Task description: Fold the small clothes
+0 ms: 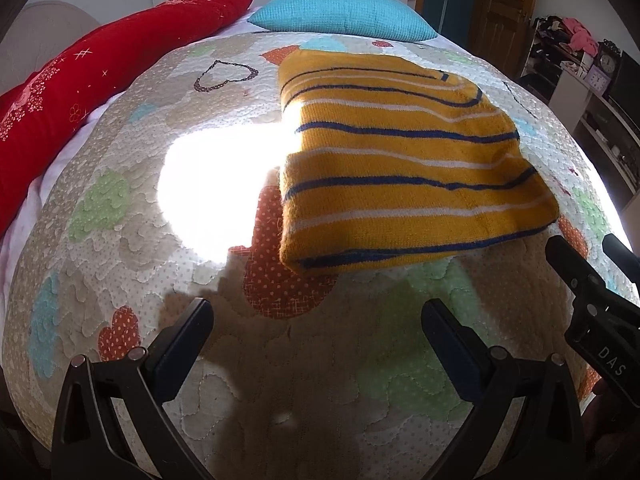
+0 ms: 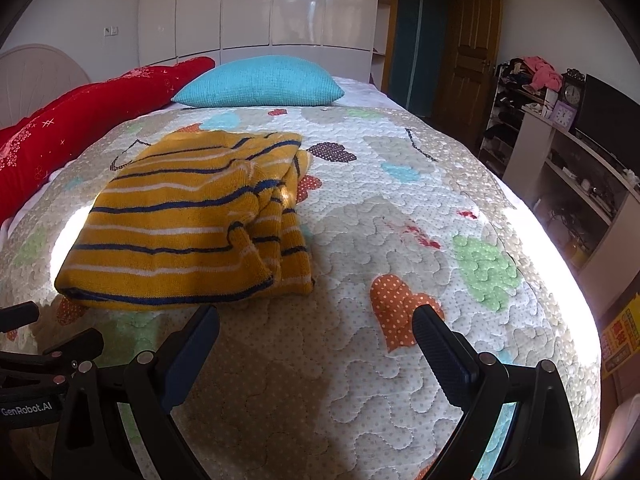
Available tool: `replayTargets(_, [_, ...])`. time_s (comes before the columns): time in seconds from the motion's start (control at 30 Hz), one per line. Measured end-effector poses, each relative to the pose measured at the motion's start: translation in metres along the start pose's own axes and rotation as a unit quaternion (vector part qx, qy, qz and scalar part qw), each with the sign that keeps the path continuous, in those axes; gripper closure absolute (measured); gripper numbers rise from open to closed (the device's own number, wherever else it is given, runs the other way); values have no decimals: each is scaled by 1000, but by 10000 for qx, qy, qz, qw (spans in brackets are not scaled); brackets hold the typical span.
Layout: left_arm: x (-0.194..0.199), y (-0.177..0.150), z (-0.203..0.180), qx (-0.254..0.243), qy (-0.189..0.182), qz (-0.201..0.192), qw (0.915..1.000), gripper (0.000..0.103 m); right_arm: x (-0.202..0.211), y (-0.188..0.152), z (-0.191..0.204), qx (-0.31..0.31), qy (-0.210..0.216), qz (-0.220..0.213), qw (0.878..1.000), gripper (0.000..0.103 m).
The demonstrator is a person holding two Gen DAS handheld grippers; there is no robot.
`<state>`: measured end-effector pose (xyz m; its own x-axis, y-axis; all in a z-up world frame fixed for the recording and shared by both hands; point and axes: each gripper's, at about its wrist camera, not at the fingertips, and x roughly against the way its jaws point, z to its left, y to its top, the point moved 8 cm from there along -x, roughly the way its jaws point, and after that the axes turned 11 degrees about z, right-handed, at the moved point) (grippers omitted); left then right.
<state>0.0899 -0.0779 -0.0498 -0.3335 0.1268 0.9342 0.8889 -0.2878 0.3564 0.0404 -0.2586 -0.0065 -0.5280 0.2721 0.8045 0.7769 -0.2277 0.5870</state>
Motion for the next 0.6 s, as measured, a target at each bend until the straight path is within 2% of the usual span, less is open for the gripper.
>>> replayTargets(0.6, [-4,7,1,-138,181,-87,9997,0,-13,6,1,2,-25,57,10000,4])
